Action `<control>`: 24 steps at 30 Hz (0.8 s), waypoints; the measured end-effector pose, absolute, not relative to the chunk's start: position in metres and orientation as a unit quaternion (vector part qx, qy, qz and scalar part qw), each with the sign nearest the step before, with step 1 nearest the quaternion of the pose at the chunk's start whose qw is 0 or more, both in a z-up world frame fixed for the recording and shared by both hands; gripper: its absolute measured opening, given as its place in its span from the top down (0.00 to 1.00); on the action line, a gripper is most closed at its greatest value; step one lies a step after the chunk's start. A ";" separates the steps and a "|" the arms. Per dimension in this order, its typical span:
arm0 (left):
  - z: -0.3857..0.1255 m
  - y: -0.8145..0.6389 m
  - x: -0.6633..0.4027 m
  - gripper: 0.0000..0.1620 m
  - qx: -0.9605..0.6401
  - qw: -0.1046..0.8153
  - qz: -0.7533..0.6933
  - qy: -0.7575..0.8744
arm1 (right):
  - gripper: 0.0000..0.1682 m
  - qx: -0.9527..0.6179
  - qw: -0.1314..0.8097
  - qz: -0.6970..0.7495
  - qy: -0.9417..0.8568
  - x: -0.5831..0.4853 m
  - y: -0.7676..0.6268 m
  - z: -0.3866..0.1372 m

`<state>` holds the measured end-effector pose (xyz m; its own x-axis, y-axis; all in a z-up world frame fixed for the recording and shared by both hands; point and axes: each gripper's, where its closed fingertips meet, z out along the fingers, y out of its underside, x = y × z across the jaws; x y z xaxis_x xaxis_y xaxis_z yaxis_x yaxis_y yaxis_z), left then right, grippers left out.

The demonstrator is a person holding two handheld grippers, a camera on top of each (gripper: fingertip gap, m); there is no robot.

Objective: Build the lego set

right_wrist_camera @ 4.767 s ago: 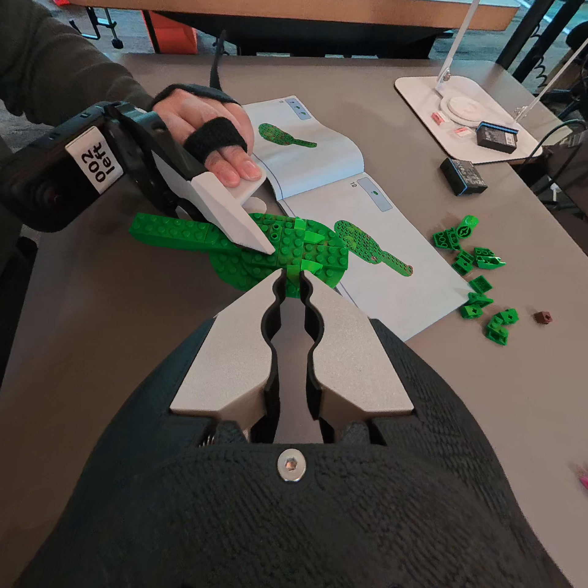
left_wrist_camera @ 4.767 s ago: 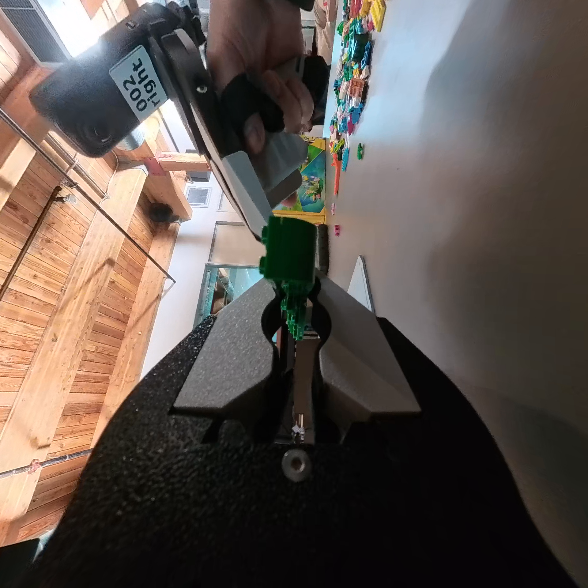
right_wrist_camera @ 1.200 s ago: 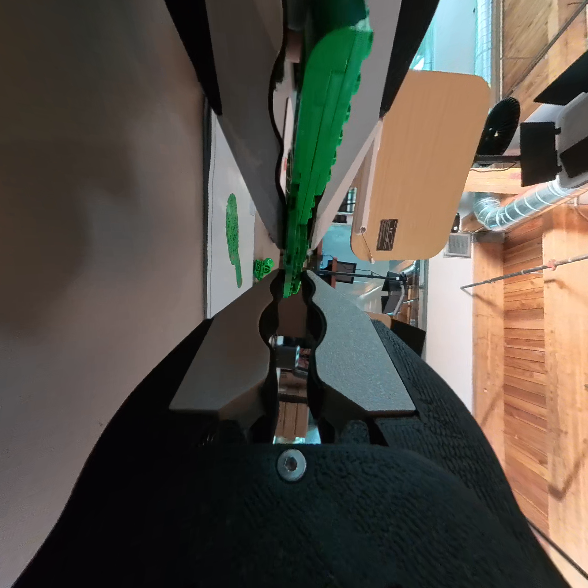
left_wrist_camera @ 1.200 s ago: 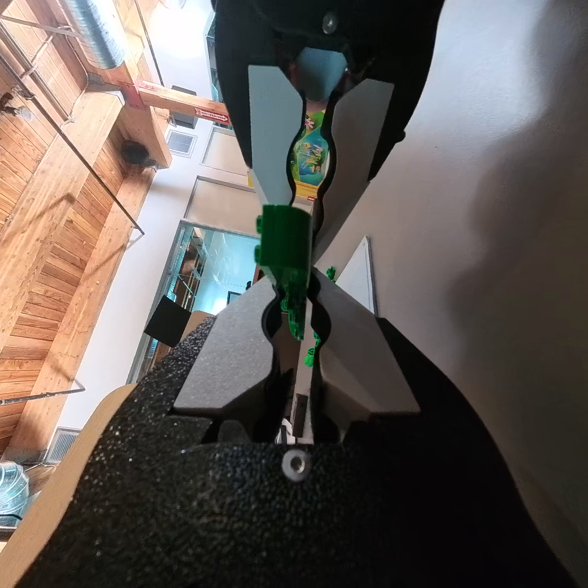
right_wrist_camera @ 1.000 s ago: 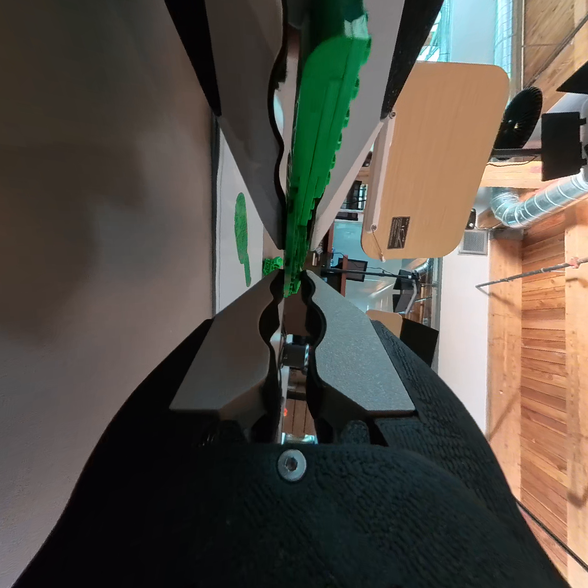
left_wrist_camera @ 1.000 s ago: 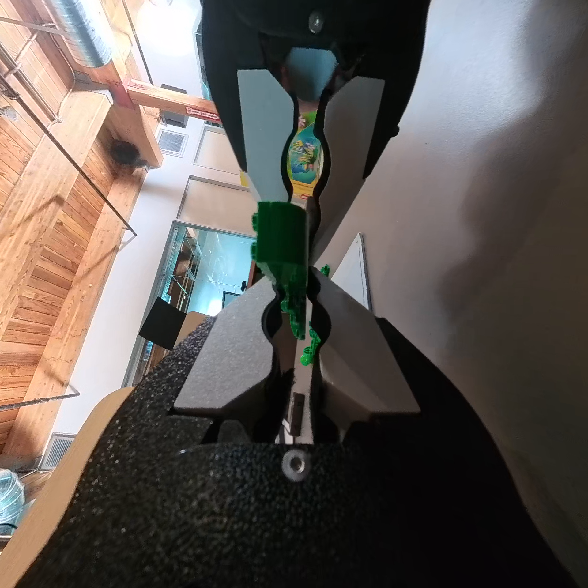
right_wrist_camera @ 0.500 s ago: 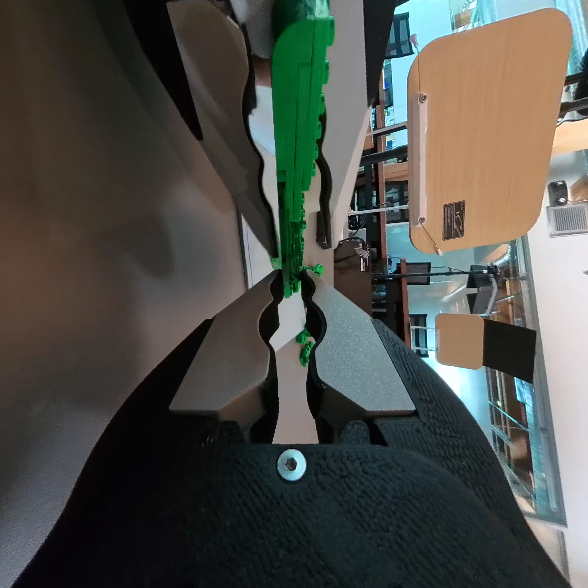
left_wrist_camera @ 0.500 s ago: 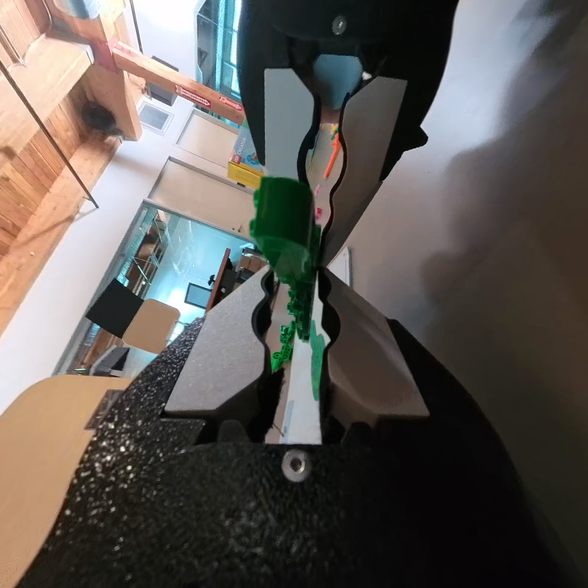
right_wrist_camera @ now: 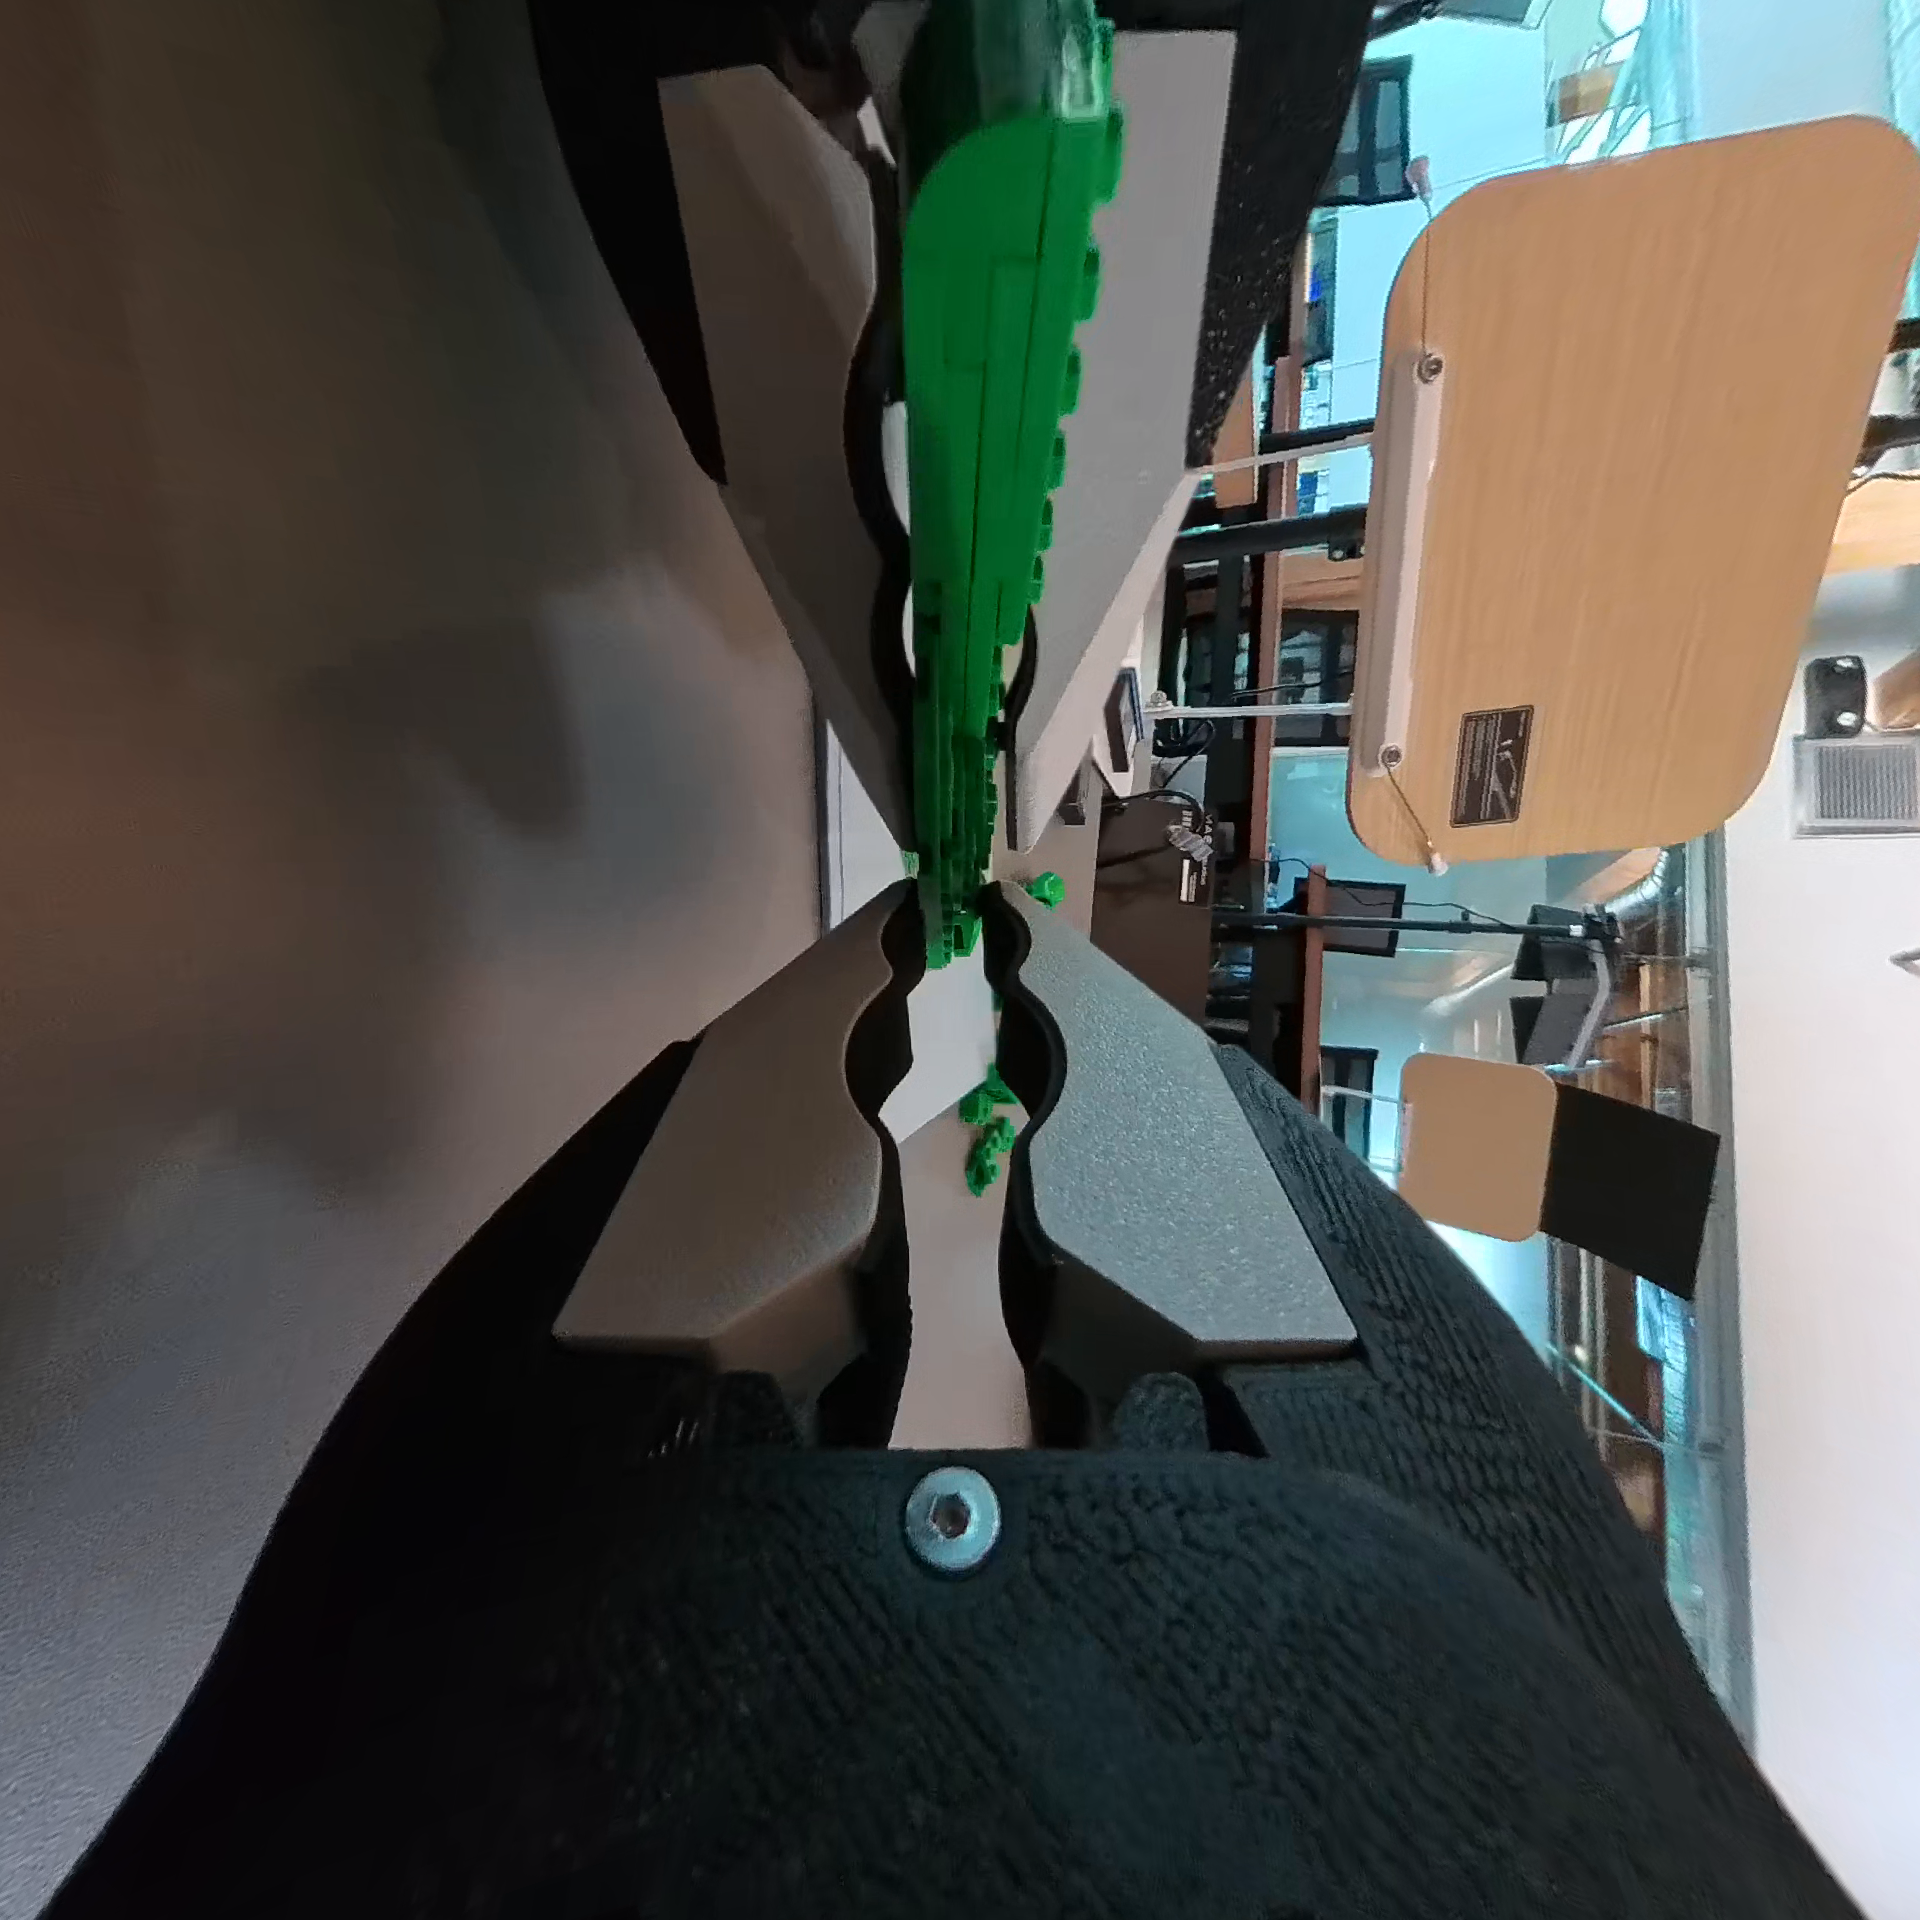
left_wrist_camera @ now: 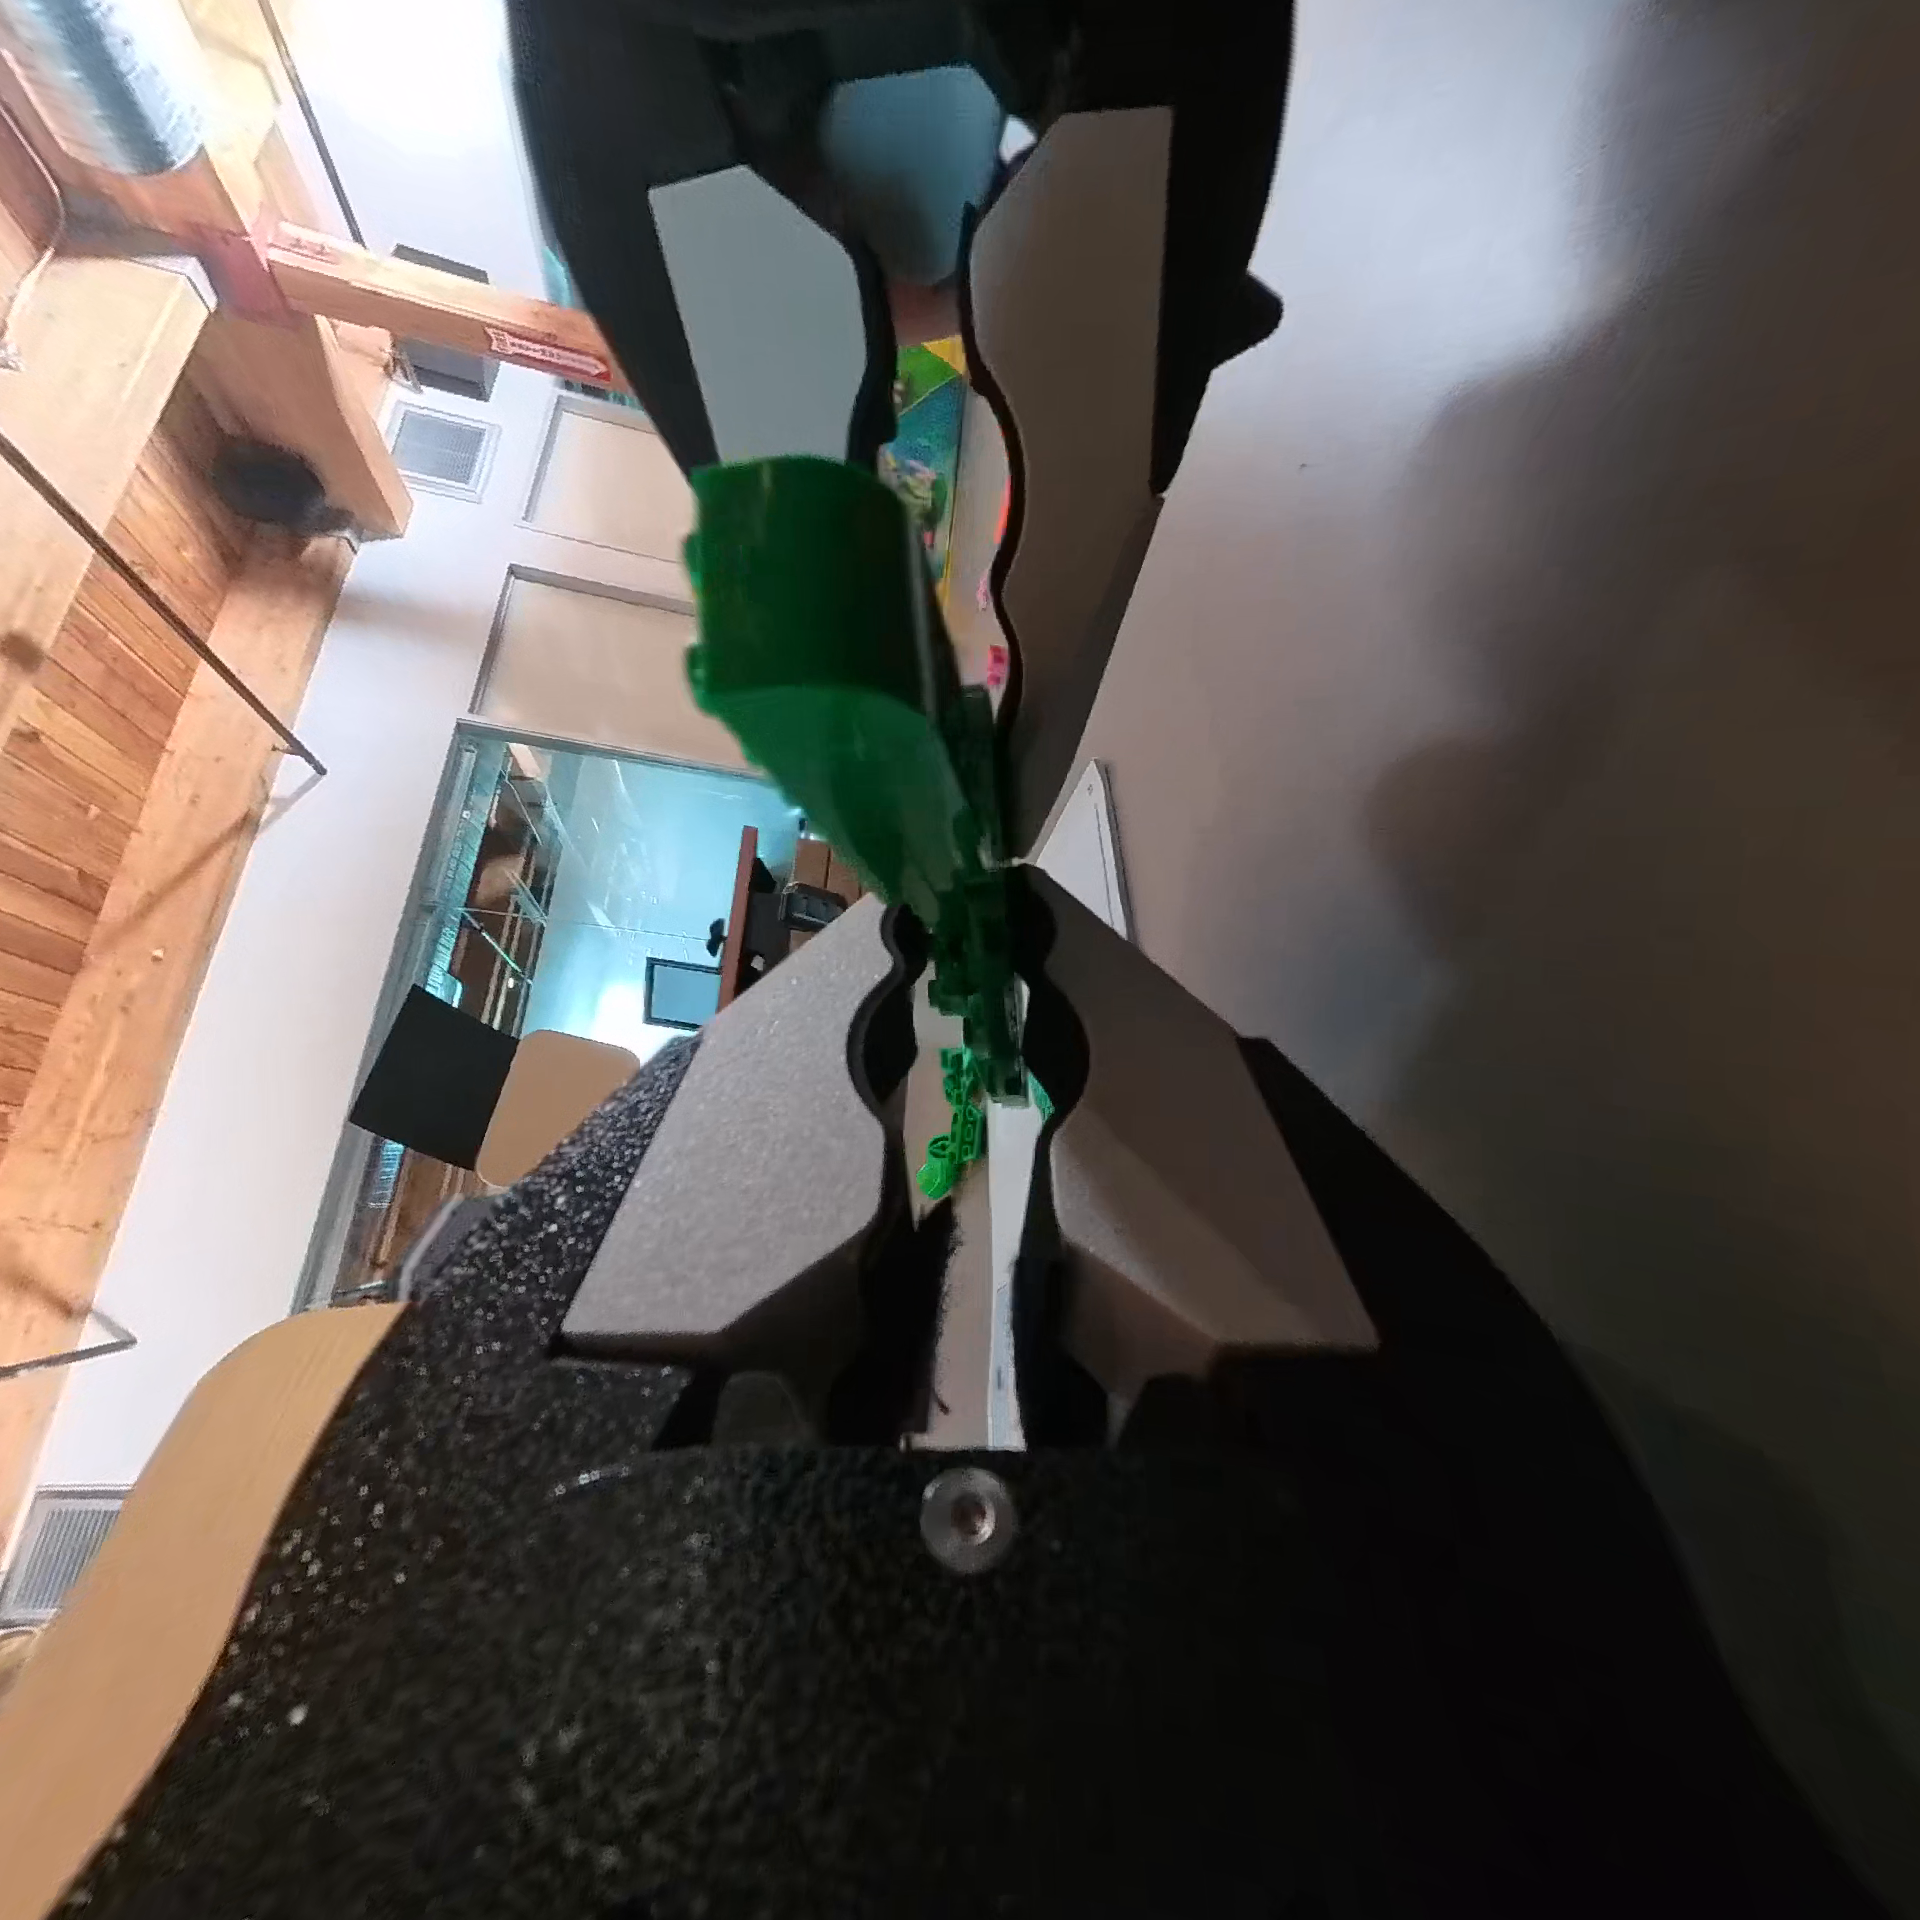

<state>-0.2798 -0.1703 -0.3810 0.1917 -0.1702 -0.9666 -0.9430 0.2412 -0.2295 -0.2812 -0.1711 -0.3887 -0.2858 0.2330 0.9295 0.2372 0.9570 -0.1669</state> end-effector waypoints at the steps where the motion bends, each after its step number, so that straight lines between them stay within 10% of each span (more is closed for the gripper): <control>1: -0.381 -0.170 -0.280 0.92 -0.516 0.573 0.337 0.540 | 0.95 -0.146 0.579 -0.004 -0.802 -0.281 -0.171 -0.389; 24: -0.370 -0.180 -0.278 0.92 -0.521 0.599 0.335 0.508 | 0.95 -0.065 0.653 -0.019 -0.754 -0.283 -0.179 -0.377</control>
